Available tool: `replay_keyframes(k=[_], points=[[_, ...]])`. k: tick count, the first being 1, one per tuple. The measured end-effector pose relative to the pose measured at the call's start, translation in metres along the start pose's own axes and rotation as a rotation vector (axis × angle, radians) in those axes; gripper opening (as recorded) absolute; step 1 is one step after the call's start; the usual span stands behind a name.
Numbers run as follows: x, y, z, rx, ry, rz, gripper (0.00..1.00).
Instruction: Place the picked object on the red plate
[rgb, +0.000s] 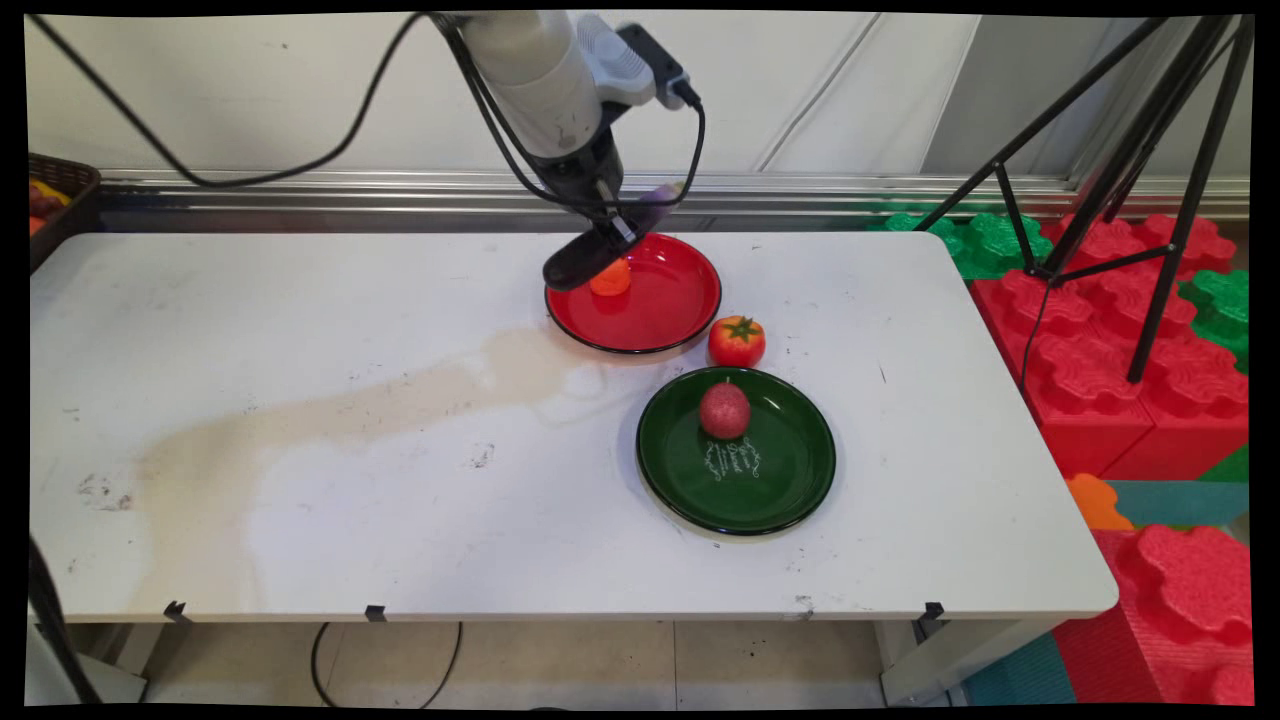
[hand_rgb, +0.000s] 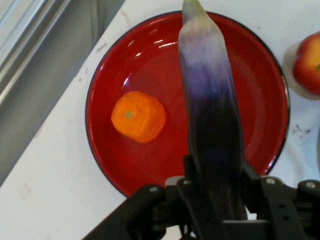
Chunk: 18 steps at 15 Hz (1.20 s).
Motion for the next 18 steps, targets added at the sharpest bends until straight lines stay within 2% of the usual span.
replay_keyframes(k=[10,18], points=[[0.021,-0.017,0.092,-0.087,-0.053,0.056,0.0],[0.024,-0.023,0.128,-0.123,-0.077,0.067,0.0]])
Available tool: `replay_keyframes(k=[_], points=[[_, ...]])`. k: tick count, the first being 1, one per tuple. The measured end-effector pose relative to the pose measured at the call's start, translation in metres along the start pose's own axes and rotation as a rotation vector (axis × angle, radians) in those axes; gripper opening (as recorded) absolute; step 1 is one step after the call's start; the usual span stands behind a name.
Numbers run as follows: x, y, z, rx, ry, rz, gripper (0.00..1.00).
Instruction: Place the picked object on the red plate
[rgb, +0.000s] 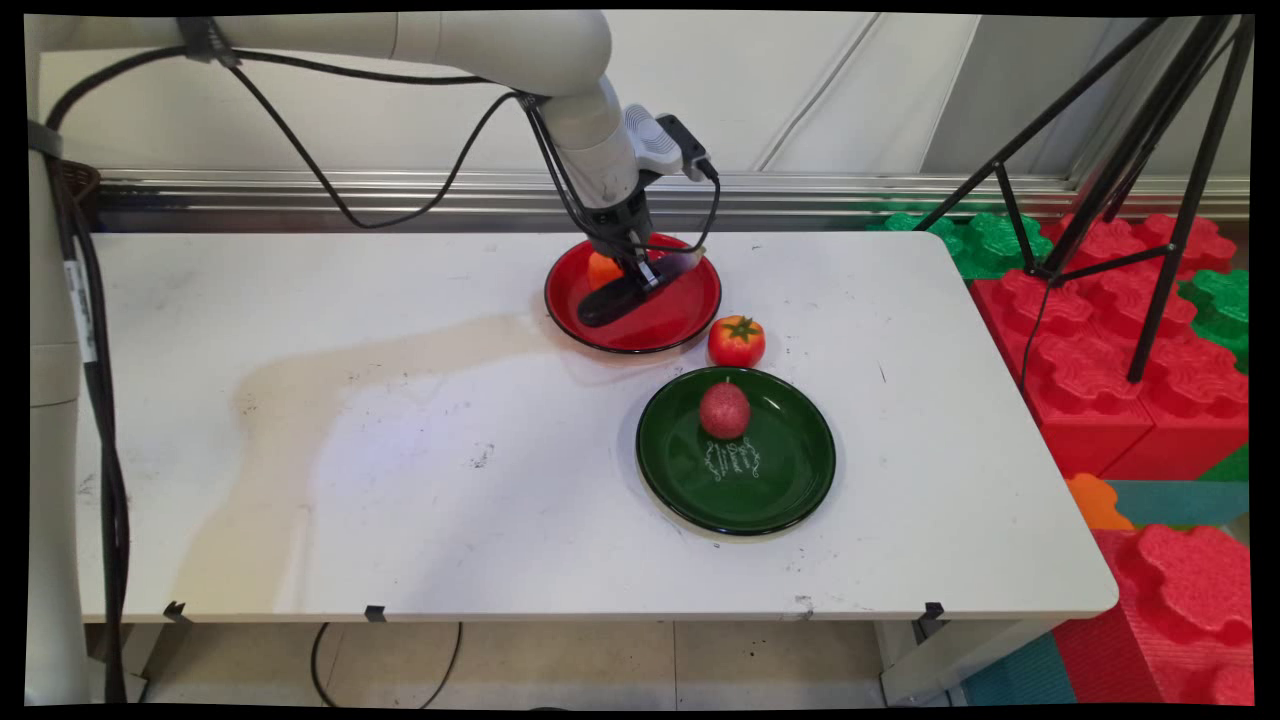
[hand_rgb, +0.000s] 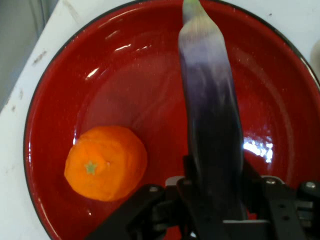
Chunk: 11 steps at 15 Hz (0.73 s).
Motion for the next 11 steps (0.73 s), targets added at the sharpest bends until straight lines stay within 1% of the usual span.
replay_keyframes(k=[5,6,11], points=[[-0.0001,-0.0053,0.01,-0.017,-0.008,0.01,0.0],[0.0,-0.0065,0.0112,-0.02,-0.009,0.014,1.0],[0.0003,-0.0107,0.0097,-0.029,0.001,0.039,1.0]])
